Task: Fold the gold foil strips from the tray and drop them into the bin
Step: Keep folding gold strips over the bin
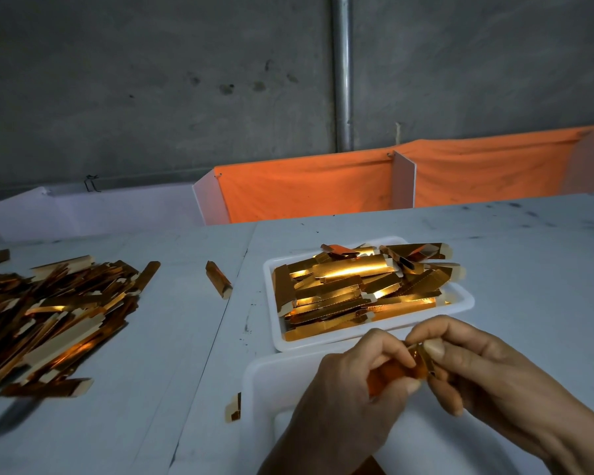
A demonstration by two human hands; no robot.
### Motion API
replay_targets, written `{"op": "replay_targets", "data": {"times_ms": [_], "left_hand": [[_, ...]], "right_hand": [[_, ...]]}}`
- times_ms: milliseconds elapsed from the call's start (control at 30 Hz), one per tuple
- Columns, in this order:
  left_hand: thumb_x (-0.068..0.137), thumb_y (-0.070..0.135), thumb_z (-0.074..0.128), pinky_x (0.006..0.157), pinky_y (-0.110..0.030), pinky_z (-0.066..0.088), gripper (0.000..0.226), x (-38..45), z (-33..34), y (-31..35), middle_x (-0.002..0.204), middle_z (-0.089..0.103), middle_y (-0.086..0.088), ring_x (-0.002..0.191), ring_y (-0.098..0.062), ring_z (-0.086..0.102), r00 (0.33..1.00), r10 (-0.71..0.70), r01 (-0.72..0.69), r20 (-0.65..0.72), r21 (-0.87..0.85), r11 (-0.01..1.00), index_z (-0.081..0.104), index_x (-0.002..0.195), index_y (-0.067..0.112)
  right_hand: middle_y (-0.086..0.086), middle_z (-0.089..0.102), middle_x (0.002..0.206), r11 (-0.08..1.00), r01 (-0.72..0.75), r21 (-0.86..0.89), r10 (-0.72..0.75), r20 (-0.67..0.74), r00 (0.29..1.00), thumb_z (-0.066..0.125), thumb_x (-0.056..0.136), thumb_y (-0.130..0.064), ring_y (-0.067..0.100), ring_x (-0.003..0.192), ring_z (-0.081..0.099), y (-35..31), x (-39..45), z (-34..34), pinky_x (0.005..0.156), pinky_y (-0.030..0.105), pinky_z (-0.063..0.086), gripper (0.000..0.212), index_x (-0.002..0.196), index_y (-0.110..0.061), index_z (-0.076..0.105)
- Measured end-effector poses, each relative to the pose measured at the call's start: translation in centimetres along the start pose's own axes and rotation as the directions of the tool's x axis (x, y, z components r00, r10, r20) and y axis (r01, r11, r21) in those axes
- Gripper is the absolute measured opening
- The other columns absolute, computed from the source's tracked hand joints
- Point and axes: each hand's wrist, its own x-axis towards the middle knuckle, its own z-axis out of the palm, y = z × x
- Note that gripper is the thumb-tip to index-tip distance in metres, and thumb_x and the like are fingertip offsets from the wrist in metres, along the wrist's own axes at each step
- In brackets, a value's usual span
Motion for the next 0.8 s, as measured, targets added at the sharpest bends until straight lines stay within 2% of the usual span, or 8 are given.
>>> {"op": "replay_targets", "data": {"times_ms": [167, 300, 400, 500, 567, 667, 733, 800], "left_hand": [[0.090, 0.034, 0.059, 0.075, 0.001, 0.039, 0.020, -0.1, -0.2, 0.2, 0.108, 0.065, 0.021, 0.098, 0.010, 0.054, 1.000, 0.021, -0.020, 0.018, -0.051, 0.998, 0.048, 0.088, 0.050], [0.091, 0.032, 0.058, 0.076, 0.001, 0.040, 0.019, 0.0, -0.1, 0.2, 0.104, 0.065, 0.021, 0.097, 0.011, 0.055, 1.000, 0.027, -0.026, 0.011, -0.064, 0.998, 0.047, 0.088, 0.048], [0.090, 0.036, 0.058, 0.074, 0.003, 0.039, 0.020, 0.1, 0.2, 0.1, 0.109, 0.064, 0.020, 0.096, 0.013, 0.052, 1.000, 0.023, -0.024, -0.020, -0.023, 0.999, 0.045, 0.088, 0.051], [0.089, 0.040, 0.059, 0.070, 0.004, 0.037, 0.027, 0.1, 0.7, 0.0, 0.108, 0.056, 0.028, 0.091, 0.017, 0.048, 0.997, 0.047, -0.042, -0.054, 0.092, 0.995, 0.037, 0.088, 0.056], [0.088, 0.042, 0.059, 0.072, 0.003, 0.036, 0.032, 0.1, 1.0, -0.1, 0.106, 0.046, 0.032, 0.088, 0.016, 0.044, 0.994, 0.082, -0.069, -0.069, 0.166, 0.984, 0.032, 0.091, 0.057], [0.088, 0.043, 0.060, 0.075, 0.001, 0.033, 0.036, 0.1, 1.3, -0.3, 0.116, 0.049, 0.027, 0.091, 0.015, 0.039, 0.990, 0.121, -0.102, -0.075, 0.216, 0.971, 0.027, 0.096, 0.056], [0.088, 0.043, 0.060, 0.074, 0.002, 0.031, 0.035, 0.1, 1.3, -0.4, 0.118, 0.050, 0.026, 0.090, 0.017, 0.038, 0.988, 0.128, -0.106, -0.083, 0.230, 0.967, 0.028, 0.097, 0.054], [0.088, 0.042, 0.060, 0.074, 0.002, 0.030, 0.033, 0.1, 1.2, -0.5, 0.112, 0.048, 0.030, 0.089, 0.017, 0.038, 0.986, 0.138, -0.113, -0.088, 0.246, 0.963, 0.030, 0.099, 0.051]], "right_hand": [[0.012, 0.042, 0.059, 1.000, -0.019, 0.006, 0.019, 0.025, 0.999, 0.089, 0.056, -0.038, 0.018, 0.042, 0.042, 0.0, -0.1, -0.1, 0.043, 0.022, 0.041, 0.053, 0.088, -0.001, 0.067], [0.010, 0.042, 0.058, 1.000, -0.001, 0.012, 0.001, 0.000, 1.000, 0.091, 0.050, -0.043, 0.017, 0.042, 0.042, 0.4, -0.1, 0.0, 0.043, 0.022, 0.041, 0.061, 0.088, -0.001, 0.066], [0.011, 0.043, 0.059, 0.996, -0.017, 0.083, 0.017, -0.003, 1.000, 0.090, 0.059, -0.031, 0.018, 0.043, 0.043, 0.3, -0.2, -0.2, 0.043, 0.023, 0.042, 0.049, 0.093, -0.003, 0.067], [0.013, 0.042, 0.062, 1.000, -0.021, -0.003, 0.021, -0.041, 0.999, 0.071, 0.073, -0.015, 0.019, 0.046, 0.042, 0.3, -0.1, -0.2, 0.045, 0.023, 0.041, 0.020, 0.090, -0.007, 0.067], [0.013, 0.044, 0.063, 0.997, -0.016, -0.074, 0.011, -0.062, 0.998, 0.065, 0.072, -0.014, 0.020, 0.047, 0.044, 0.2, 0.0, -0.2, 0.047, 0.022, 0.041, 0.015, 0.086, -0.009, 0.066], [0.013, 0.047, 0.062, 0.993, -0.011, -0.119, 0.003, -0.069, 0.998, 0.065, 0.071, -0.011, 0.022, 0.049, 0.046, 0.2, -0.1, -0.2, 0.047, 0.023, 0.042, 0.012, 0.083, -0.010, 0.064], [0.013, 0.050, 0.063, 0.985, -0.019, -0.170, 0.010, -0.053, 0.999, 0.062, 0.077, -0.004, 0.022, 0.051, 0.048, 0.1, -0.1, -0.3, 0.049, 0.022, 0.043, 0.009, 0.083, -0.011, 0.064], [0.015, 0.053, 0.065, 0.965, -0.031, -0.261, 0.022, -0.036, 0.999, 0.056, 0.087, 0.003, 0.023, 0.054, 0.051, 0.2, 0.0, -0.5, 0.053, 0.020, 0.045, 0.019, 0.082, -0.014, 0.065]]}}
